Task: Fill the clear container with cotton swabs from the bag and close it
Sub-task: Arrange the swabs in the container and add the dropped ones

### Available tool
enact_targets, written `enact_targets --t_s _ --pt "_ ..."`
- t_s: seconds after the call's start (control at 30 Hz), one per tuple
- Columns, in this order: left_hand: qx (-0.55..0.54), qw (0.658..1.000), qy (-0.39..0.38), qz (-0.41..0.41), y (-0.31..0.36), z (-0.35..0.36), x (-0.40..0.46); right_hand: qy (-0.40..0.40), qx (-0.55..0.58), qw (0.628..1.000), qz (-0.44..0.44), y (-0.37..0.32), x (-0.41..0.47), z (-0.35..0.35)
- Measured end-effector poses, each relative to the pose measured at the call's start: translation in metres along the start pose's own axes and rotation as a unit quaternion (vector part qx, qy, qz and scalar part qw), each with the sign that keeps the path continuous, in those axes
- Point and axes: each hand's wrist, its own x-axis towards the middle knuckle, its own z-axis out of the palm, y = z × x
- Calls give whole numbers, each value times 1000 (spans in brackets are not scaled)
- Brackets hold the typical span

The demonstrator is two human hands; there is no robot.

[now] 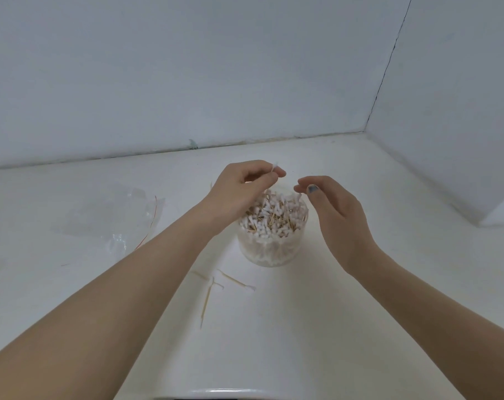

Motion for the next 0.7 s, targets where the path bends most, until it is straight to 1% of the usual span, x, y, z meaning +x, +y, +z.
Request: enact_targets --t_s 0.07,0.13,0.23,0.3,0.37,0.47,0.57,0.7 --pt "-23 1000 13 -5 -2 -1 3 10 -19 1000 -11 1 -1 -3" --pt "-45 999 21 -16 -4 -2 4 8 -74 996 -47 4 -4 -4" --pt "-52 997 32 -42 -11 -2 3 0 -197 970 -145 14 -12 -7" --pt "-65 995 38 -60 -18 -1 -1 -23 -248 952 -175 20 -15 -9" --pt "-102 990 41 -89 -24 2 -4 -47 -265 947 -175 22 -16 -8" --pt "-144 980 37 -133 -27 5 -7 -62 -283 941 -173 21 -16 -5" --pt "-137 980 36 -140 -26 4 -5 -70 -304 934 -174 19 -16 -4" --pt "-112 980 45 -161 -19 5 1 -70 -291 943 -147 21 -19 -4"
